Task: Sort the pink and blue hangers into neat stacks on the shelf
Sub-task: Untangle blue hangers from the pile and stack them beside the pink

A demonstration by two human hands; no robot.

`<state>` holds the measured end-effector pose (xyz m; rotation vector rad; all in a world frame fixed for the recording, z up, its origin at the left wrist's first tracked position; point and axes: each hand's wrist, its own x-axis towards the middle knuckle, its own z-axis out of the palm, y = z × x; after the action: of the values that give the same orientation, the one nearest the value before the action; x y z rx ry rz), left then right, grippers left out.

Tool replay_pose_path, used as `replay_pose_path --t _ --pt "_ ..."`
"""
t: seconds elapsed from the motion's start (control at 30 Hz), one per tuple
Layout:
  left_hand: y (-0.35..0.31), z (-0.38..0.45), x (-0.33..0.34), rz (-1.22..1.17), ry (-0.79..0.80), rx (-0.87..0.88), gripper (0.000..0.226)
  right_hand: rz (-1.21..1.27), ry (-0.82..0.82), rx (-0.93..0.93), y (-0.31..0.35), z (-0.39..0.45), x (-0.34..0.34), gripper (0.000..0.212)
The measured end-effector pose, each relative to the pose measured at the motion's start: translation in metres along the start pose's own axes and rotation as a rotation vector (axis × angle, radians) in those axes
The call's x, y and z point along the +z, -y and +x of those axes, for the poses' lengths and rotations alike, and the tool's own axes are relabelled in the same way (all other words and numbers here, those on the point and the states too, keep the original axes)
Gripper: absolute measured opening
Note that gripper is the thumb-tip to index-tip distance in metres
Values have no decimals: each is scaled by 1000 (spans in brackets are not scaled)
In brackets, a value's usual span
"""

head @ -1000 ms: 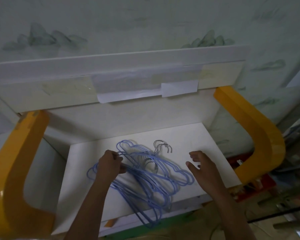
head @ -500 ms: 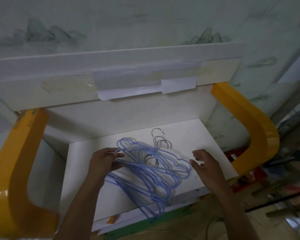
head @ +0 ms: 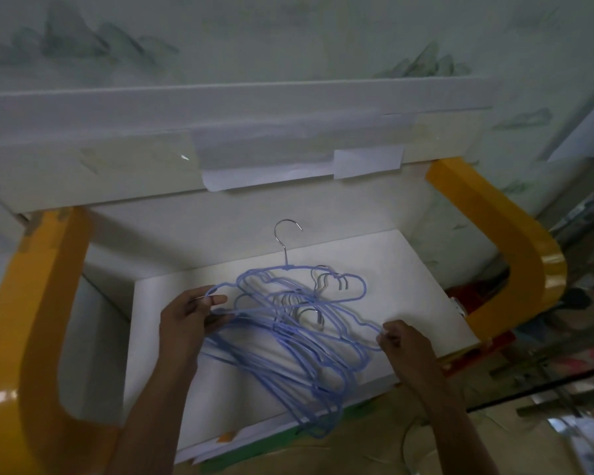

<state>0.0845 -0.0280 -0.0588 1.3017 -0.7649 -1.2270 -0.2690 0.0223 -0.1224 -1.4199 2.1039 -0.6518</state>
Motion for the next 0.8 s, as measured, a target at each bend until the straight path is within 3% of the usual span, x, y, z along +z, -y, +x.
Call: replay_pose_path --t 0.2,0.37,0.53,0.8 --pt "-2 4 -7 7 9 32 20 141 -29 79 3 2 2 15" --pt "-3 0 -12 -17 -12 70 20 490 -63 138 7 0 -5 10" --pt "-9 -12 -11 -57 -20 95 21 738 -46 104 19 -8 -21 10" --pt "-18 -55 -13 -87 -84 158 24 866 -50 -21 23 -32 -45 9"
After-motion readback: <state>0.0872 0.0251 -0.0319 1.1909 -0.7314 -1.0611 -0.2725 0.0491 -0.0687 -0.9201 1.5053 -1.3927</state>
